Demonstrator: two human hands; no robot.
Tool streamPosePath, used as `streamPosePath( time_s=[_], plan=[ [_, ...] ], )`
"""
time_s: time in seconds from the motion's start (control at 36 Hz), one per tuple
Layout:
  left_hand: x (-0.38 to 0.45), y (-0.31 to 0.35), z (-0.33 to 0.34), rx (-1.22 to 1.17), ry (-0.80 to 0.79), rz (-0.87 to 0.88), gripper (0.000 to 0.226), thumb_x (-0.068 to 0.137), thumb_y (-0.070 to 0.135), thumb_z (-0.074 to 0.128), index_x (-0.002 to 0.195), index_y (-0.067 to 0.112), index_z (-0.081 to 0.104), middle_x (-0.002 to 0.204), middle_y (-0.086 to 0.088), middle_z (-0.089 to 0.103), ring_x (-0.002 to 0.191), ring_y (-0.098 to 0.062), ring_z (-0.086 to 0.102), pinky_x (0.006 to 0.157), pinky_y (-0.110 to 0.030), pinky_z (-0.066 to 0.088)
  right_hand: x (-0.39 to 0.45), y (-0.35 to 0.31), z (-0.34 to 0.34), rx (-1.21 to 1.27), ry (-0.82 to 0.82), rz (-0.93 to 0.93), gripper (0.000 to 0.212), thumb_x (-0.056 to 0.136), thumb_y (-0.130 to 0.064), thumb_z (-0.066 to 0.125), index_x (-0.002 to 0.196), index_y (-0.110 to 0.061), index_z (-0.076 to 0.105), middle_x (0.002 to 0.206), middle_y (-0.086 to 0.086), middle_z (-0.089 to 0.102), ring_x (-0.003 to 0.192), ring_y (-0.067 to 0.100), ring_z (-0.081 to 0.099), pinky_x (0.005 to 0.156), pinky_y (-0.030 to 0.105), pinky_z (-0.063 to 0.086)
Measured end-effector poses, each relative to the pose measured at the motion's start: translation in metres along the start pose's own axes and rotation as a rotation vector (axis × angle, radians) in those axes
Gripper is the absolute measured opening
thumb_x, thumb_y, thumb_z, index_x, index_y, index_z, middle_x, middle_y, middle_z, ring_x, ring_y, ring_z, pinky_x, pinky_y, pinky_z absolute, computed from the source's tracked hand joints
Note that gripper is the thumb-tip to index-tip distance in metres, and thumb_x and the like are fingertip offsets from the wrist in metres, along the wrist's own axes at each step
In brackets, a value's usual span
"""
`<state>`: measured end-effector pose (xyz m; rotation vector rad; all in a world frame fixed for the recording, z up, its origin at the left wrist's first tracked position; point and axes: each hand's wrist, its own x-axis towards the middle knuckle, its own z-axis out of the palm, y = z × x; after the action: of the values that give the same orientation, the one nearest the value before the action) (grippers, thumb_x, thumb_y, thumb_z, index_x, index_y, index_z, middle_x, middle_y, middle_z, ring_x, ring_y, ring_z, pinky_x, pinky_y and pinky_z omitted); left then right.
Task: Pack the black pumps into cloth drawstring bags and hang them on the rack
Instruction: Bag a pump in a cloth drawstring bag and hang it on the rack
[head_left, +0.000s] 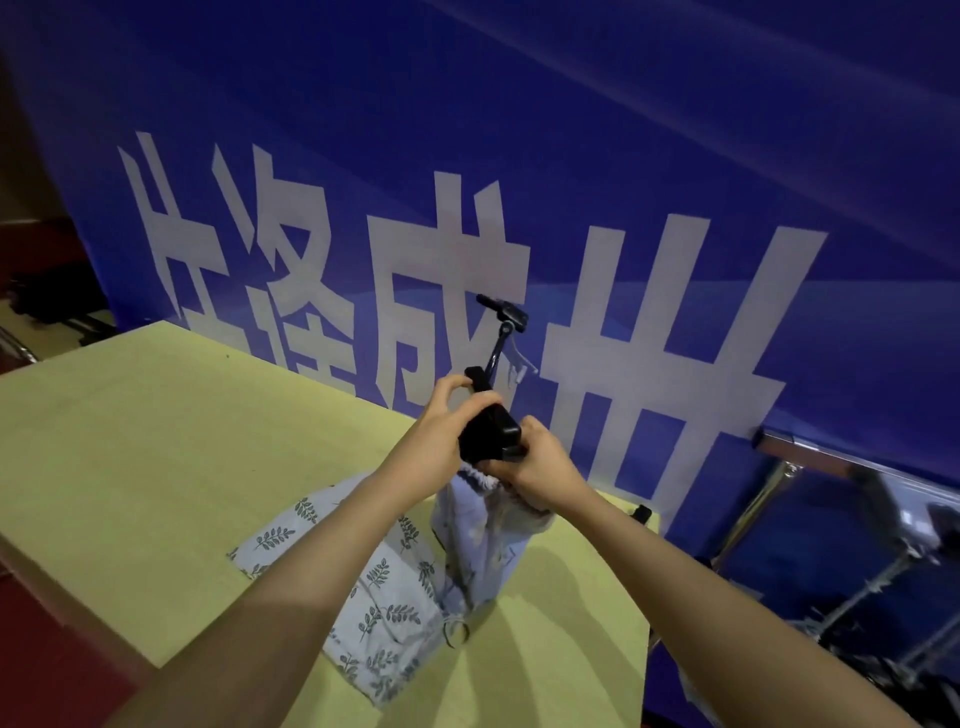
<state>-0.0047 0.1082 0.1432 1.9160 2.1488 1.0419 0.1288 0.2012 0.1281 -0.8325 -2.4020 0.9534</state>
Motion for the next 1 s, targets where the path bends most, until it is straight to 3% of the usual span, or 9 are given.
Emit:
streamPosePath(
  time_s=[0.11,0.17,0.22,0.42,0.56,0.64,0.75,0.83,1.0],
  plan=[
    [0.002,-0.001,-0.002,-0.125,0.055,-0.101,0.061,0.084,-0.019,0.039,0.129,0.019,0.052,0.144,-0.001,0.028,0.126,-0.019,0.040,0.099,-0.010,0.032,0.001,0.006,-0.013,0.086,-0.096,-0.025,0.040,0.082,0.003,0.055,0.116,-0.017,0.057,0.091,0.000,0.048,0.090,0.021,0.054,0.086,0.035,0.048],
    [0.003,-0.001,-0.005,-0.157,0.060,-0.135,0.059,0.085,-0.018,0.035,0.129,0.017,0.052,0.143,-0.002,0.030,0.127,-0.016,0.038,0.096,-0.004,0.028,0.005,0.009,-0.018,0.058,0.007,0.000,0.044,0.085,0.005,0.048,0.125,-0.014,0.053,0.078,-0.006,0.043,0.072,0.015,0.049,0.073,0.030,0.048],
    [0.005,0.000,-0.007,-0.162,0.051,-0.116,0.056,0.088,-0.014,0.035,0.129,0.019,0.053,0.142,-0.001,0.032,0.127,-0.015,0.039,0.097,-0.007,0.031,0.009,0.009,-0.023,0.013,0.171,0.002,0.037,0.090,0.002,0.044,0.122,-0.014,0.055,0.073,-0.009,0.041,0.062,0.008,0.043,0.059,0.020,0.040],
    [0.007,0.013,-0.008,-0.201,0.018,-0.060,0.035,0.097,0.007,0.036,0.120,0.019,0.059,0.131,0.003,0.042,0.117,-0.012,0.045,0.099,-0.026,0.040,0.024,-0.015,-0.042,0.036,0.496,-0.070,0.024,0.094,-0.008,0.048,0.112,-0.011,0.063,0.076,-0.005,0.054,0.062,0.004,0.049,0.061,0.027,0.043],
    [0.010,0.018,-0.005,-0.108,0.069,-0.074,0.046,0.085,0.065,0.037,0.104,0.027,0.055,0.110,0.012,0.043,0.094,-0.013,0.056,0.083,-0.042,0.051,0.028,-0.037,-0.060,0.291,0.592,-0.093,0.011,0.095,-0.015,0.053,0.086,-0.013,0.058,0.062,-0.003,0.054,0.053,0.001,0.052,0.053,0.020,0.047],
    [0.015,0.023,-0.002,-0.055,0.047,-0.127,0.028,0.086,0.053,0.054,0.100,0.029,0.050,0.111,0.012,0.041,0.093,-0.014,0.055,0.079,-0.042,0.052,0.029,-0.046,-0.064,0.383,0.595,-0.116,0.014,0.095,-0.019,0.054,0.081,-0.017,0.055,0.062,0.001,0.053,0.055,0.013,0.052,0.054,0.031,0.048],
    [0.016,0.033,0.001,-0.031,0.023,-0.130,0.015,0.086,0.032,0.052,0.097,0.025,0.046,0.112,0.009,0.040,0.087,-0.021,0.053,0.071,-0.043,0.051,0.028,-0.061,-0.071,0.353,0.632,-0.201,0.019,0.094,-0.016,0.058,0.079,-0.006,0.057,0.062,-0.004,0.055,0.054,-0.002,0.051,0.055,0.011,0.041],
    [0.017,0.041,-0.002,0.019,0.013,-0.095,0.014,0.087,0.026,0.049,0.099,0.021,0.043,0.114,0.005,0.039,0.091,-0.023,0.049,0.067,-0.037,0.042,0.028,-0.068,-0.077,0.344,0.661,-0.234,0.032,0.094,-0.022,0.057,0.071,0.000,0.058,0.063,0.011,0.061,0.058,0.010,0.052,0.059,0.029,0.046],
    [0.026,0.061,-0.016,0.027,0.025,-0.080,0.016,0.085,0.027,0.050,0.098,0.021,0.042,0.114,0.005,0.037,0.094,-0.024,0.049,0.069,-0.036,0.043,0.020,-0.074,-0.091,0.441,0.734,-0.181,0.054,0.090,-0.035,0.063,0.051,-0.004,0.042,0.045,0.001,0.033,0.047,0.016,0.032,0.052,0.037,0.039]
  ],
)
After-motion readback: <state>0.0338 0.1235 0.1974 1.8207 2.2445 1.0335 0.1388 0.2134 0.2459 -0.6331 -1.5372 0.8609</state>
